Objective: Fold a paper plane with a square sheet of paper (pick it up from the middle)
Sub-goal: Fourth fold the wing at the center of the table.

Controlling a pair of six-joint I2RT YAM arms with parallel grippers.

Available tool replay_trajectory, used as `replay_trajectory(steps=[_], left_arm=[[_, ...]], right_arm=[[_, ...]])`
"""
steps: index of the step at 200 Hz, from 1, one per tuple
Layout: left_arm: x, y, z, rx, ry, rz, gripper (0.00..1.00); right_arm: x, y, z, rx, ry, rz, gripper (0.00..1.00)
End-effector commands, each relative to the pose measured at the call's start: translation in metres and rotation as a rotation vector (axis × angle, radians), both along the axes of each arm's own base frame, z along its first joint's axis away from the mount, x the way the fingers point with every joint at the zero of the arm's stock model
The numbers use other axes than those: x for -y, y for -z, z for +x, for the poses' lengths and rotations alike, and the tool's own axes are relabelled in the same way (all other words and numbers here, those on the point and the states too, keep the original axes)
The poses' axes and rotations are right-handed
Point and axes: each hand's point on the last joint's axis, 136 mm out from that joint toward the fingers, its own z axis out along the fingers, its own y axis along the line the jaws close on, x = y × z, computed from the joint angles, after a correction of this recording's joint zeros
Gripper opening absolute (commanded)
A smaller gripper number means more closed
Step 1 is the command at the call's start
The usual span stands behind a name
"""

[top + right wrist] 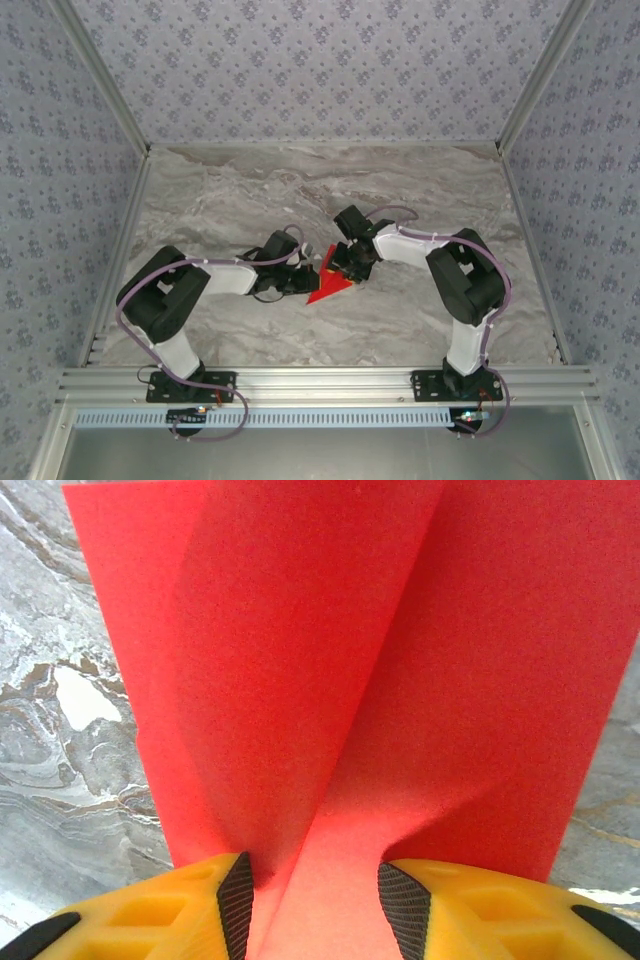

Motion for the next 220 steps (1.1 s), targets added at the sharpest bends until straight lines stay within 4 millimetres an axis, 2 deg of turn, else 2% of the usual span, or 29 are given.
replay_trajectory(steps=[1, 49, 177, 220], left_arm=[[-0.002, 0.004, 0.001, -0.007, 0.011, 0.021, 0.08], [-0.001, 0.003, 0.001, -0.007, 0.015, 0.014, 0.08], [-0.01, 0.019, -0.008, -0.068, 0.018, 0.082, 0.08], [-0.019, 0.026, -0.015, -0.102, 0.037, 0.145, 0.06]], right_arm=[[0.055, 0.078, -0.054, -0.212, 0.0, -0.262, 0.43], [0.055, 0.08, -0.054, -0.213, 0.0, -0.263, 0.42], [0.054, 0.087, -0.057, -0.232, -0.015, -0.275, 0.42], [0.044, 0.076, -0.051, -0.211, -0.024, -0.232, 0.42]])
